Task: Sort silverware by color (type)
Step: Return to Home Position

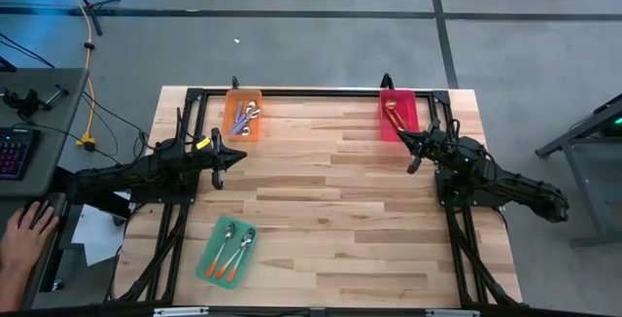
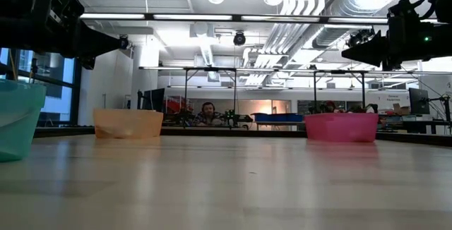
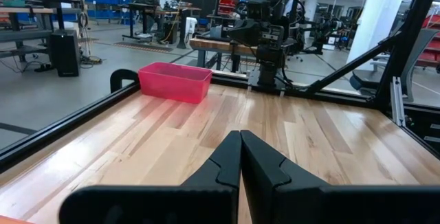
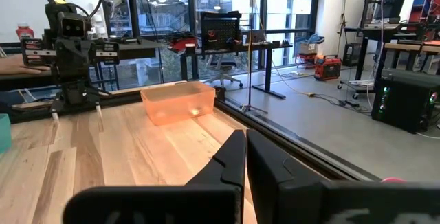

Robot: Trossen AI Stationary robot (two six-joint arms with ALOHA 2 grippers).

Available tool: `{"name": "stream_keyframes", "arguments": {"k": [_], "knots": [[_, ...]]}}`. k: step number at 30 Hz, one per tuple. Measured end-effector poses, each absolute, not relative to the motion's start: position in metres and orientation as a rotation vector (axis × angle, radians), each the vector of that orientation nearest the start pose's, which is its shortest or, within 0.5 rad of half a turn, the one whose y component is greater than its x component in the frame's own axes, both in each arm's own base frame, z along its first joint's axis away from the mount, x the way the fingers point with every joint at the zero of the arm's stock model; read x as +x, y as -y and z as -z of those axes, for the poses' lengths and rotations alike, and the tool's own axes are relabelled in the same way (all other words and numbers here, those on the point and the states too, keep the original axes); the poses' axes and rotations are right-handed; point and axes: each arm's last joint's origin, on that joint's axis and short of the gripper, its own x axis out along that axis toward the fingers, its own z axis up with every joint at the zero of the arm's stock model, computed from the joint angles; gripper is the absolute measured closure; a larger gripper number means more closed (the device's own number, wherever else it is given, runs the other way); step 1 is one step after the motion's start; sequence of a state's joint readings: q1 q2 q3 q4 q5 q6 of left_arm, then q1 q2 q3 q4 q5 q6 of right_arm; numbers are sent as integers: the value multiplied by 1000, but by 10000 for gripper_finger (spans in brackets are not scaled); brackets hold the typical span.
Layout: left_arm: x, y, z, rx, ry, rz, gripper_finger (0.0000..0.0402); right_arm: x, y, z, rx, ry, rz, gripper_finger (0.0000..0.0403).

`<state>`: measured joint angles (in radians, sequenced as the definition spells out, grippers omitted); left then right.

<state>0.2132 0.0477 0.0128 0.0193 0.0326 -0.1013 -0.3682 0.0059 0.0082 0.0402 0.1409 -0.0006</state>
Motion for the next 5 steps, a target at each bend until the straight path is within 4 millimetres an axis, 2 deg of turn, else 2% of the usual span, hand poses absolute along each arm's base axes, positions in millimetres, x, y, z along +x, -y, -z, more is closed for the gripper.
{"name": "stream_keyframes", "arguments": {"k": [5], "knots": [[98, -20, -166, -103, -6, -181, 401, 89, 39, -170, -5, 42, 509, 402]]}}
